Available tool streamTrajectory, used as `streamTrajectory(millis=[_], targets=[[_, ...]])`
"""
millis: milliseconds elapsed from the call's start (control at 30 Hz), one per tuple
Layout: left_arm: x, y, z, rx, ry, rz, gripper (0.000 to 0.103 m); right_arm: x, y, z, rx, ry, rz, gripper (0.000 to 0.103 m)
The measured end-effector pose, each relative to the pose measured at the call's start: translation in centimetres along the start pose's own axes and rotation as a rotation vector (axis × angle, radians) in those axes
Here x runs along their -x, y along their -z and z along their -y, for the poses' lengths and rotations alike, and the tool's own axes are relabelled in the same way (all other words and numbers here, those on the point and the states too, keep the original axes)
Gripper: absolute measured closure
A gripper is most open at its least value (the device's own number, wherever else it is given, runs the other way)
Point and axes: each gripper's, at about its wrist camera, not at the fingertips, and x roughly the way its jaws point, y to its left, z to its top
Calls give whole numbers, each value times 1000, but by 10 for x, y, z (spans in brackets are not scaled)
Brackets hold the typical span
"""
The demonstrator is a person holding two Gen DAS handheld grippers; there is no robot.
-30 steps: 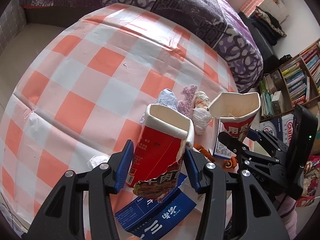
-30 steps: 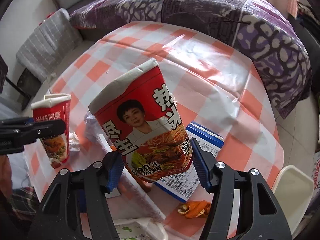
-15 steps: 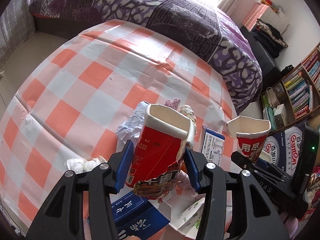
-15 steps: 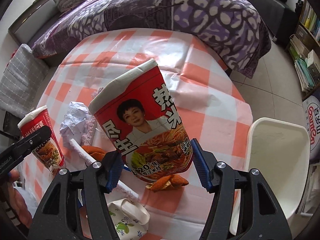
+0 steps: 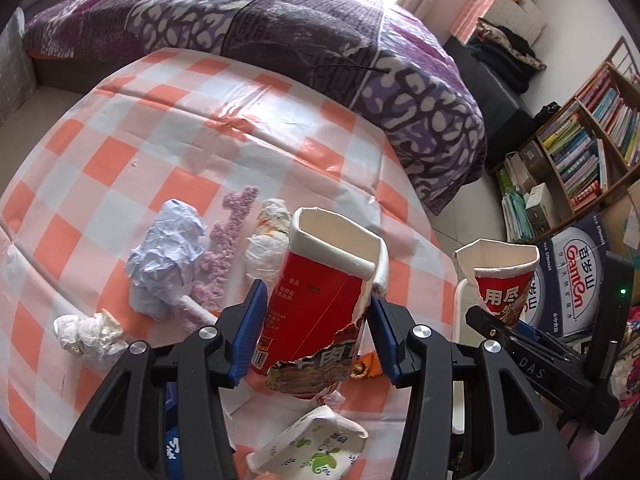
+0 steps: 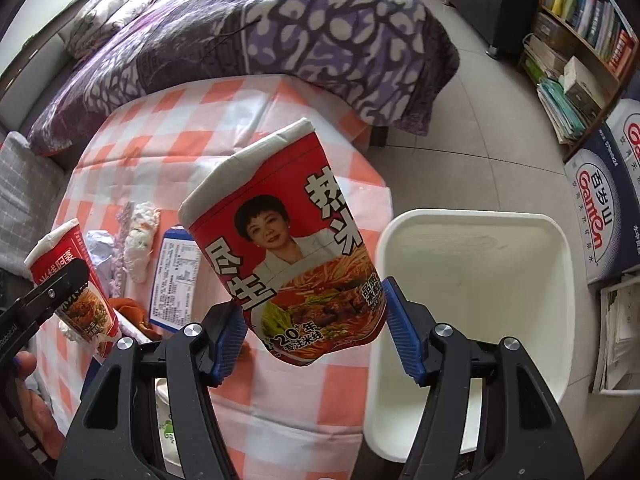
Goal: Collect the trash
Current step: 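Carry the red noodle cup with the right tool over the bin and release, then lower the left tool into the bin and open it, dropping the red carton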
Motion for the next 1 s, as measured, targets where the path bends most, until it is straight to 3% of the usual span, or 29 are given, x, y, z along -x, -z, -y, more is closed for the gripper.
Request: streamTrajectory(millis=[500, 1000], targets=[[-27, 20, 95, -141, 85, -42, 53, 20, 2, 115, -215, 154, 23, 38], [-55, 59, 185, -274, 150, -119, 53, 42, 12, 198, -481, 107, 54, 23]])
